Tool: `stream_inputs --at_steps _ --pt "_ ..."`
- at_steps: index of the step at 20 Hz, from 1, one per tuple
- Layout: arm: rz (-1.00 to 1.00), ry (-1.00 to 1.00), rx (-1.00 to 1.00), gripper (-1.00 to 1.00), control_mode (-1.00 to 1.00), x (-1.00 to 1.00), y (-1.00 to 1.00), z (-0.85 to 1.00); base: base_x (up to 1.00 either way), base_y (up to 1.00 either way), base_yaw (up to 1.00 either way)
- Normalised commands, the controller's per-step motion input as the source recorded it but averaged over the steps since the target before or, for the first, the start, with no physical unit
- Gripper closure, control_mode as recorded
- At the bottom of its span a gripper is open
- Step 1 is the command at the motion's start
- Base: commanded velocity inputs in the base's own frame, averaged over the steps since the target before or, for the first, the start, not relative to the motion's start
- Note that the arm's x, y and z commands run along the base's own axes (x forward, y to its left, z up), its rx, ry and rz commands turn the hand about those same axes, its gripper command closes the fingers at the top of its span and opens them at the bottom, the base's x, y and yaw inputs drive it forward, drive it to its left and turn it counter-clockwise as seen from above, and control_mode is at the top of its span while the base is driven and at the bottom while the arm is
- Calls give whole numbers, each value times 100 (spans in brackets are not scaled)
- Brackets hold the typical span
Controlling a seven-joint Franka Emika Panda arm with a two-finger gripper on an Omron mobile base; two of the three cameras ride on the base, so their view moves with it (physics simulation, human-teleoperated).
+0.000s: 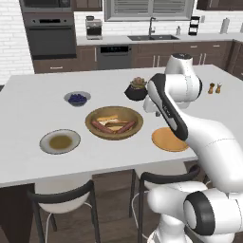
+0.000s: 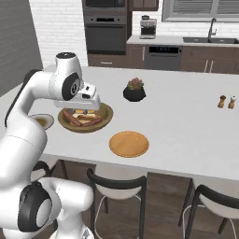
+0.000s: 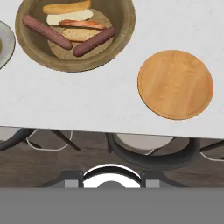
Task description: Place one bun and one sausage from the bowl on each plate.
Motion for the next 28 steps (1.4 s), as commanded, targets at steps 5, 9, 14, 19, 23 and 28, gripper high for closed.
stream_inputs --at_steps 5,9,14,19,23,28 --pt "0 0 0 -100 100 0 0 0 -8 37 0" --pt "0 0 0 -100 100 0 0 0 -1 68 0" --pt "0 0 0 -100 100 0 0 0 0 51 0" --pt "0 0 0 -100 100 0 0 0 33 30 0" --pt "0 0 0 -100 100 0 0 0 80 0 0" --pt "0 3 0 -100 -100 17 0 0 79 0 0"
